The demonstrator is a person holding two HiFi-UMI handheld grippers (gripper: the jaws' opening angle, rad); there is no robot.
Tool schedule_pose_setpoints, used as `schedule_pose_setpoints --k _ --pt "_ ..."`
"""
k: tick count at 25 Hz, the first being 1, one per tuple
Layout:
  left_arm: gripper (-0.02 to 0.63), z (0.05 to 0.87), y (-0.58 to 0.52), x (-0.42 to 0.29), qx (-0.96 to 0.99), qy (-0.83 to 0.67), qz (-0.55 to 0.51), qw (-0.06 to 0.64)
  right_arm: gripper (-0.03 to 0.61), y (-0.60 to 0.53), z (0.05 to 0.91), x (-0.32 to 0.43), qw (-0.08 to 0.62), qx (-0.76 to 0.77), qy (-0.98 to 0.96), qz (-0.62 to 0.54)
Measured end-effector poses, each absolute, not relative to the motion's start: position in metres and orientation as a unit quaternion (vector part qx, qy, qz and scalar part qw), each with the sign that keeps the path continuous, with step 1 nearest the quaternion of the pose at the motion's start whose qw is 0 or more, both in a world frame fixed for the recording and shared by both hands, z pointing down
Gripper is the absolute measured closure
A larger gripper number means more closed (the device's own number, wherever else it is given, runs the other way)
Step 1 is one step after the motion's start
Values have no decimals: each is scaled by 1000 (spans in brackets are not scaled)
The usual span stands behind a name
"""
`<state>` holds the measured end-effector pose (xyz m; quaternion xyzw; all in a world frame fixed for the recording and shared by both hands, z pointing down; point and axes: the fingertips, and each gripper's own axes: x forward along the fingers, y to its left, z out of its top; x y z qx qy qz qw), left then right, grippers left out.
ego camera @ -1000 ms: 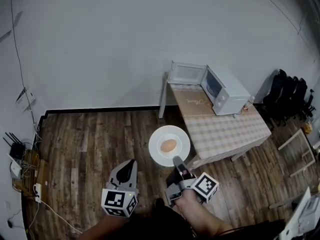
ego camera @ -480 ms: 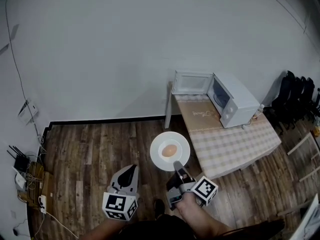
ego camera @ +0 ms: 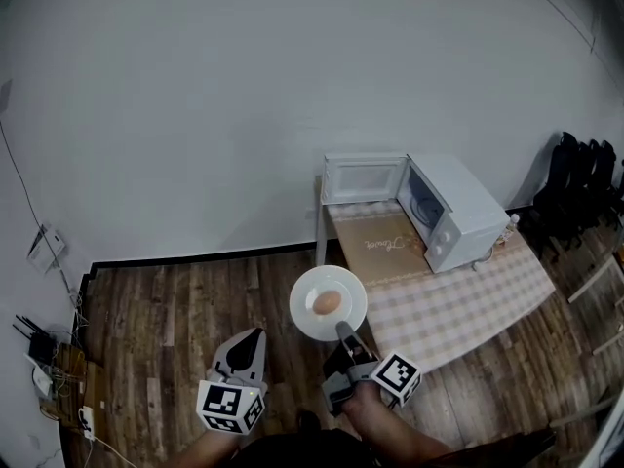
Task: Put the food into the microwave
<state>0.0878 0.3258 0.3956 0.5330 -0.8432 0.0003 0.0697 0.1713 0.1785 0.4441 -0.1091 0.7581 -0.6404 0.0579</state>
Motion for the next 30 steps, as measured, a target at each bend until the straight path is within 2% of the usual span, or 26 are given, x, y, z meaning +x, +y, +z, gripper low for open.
schedule_pose_setpoints --k 11,22,30 --pt "606 397 256 38 514 -855 13 70 561 112 442 127 54 -90 766 -635" --pt "606 408 242 4 505 -859 16 84 561 96 452 92 40 -87 762 -641" --pt "606 413 237 -47 525 -847 9 83 561 96 457 49 44 -109 766 -632"
